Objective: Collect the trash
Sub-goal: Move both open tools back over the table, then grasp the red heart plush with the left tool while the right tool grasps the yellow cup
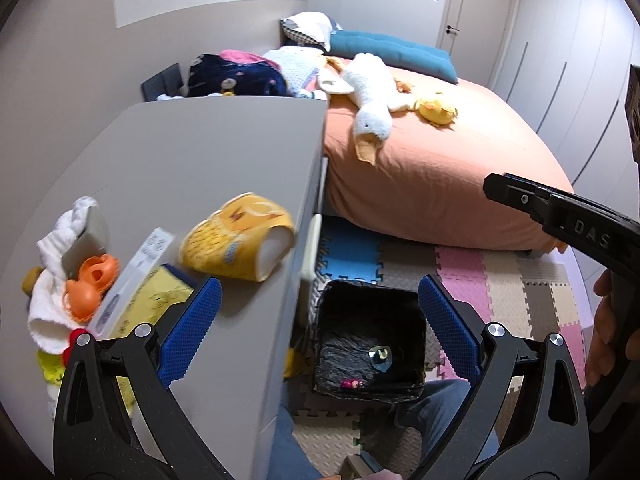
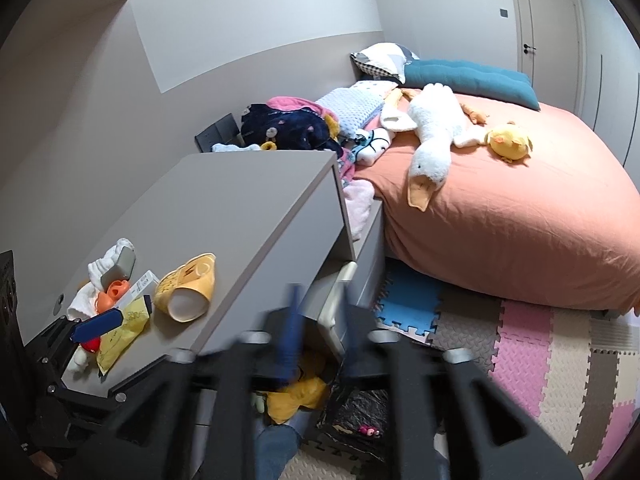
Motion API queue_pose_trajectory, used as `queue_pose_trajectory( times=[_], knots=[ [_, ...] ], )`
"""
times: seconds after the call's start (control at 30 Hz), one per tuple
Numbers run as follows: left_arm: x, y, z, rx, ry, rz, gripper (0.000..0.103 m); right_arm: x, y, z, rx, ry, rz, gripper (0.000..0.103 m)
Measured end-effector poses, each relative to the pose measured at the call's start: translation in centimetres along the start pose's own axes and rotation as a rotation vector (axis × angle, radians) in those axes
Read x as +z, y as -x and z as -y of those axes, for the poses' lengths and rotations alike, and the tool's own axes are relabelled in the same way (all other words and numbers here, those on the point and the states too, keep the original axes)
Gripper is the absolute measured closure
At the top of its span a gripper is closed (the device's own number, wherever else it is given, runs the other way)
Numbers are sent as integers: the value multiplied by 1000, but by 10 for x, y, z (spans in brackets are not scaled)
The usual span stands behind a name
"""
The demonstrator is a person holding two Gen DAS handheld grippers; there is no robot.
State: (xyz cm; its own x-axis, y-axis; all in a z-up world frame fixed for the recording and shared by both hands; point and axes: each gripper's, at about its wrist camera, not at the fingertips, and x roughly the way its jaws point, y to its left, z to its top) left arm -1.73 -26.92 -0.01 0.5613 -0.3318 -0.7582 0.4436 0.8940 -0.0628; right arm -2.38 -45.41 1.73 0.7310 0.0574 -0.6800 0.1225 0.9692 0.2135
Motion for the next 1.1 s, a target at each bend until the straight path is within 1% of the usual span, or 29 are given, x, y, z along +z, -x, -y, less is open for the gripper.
queue_pose_trajectory(
  times=[0.03, 0.2, 0.47, 0.6, 0.7, 0.77, 0.87, 1.1],
  knots=[
    [-1, 1, -5, 3, 6, 0, 8, 0, 0, -5, -5, 11, 11, 56],
    [-6, 10, -28, 30, 31, 1, 8, 0, -6, -28, 9, 48, 1, 55],
    [-18, 28, -74, 99, 71, 8, 7, -2, -25, -67, 44, 98, -24, 47],
    [-26, 32, -98, 129, 101, 4, 7, -7, -37, -85, 61, 117, -48, 44],
    [-33, 31, -113, 146, 123, -3, 7, -10, -46, -96, 80, 120, -61, 37],
    [-37, 29, -120, 153, 135, -11, 7, -12, -51, -102, 90, 121, -65, 28],
    [-43, 25, -130, 168, 145, -20, 7, -16, -61, -110, 95, 131, -78, 24],
    [-52, 13, -144, 194, 158, -43, 8, -24, -90, -117, 100, 123, -130, 22]
  ],
)
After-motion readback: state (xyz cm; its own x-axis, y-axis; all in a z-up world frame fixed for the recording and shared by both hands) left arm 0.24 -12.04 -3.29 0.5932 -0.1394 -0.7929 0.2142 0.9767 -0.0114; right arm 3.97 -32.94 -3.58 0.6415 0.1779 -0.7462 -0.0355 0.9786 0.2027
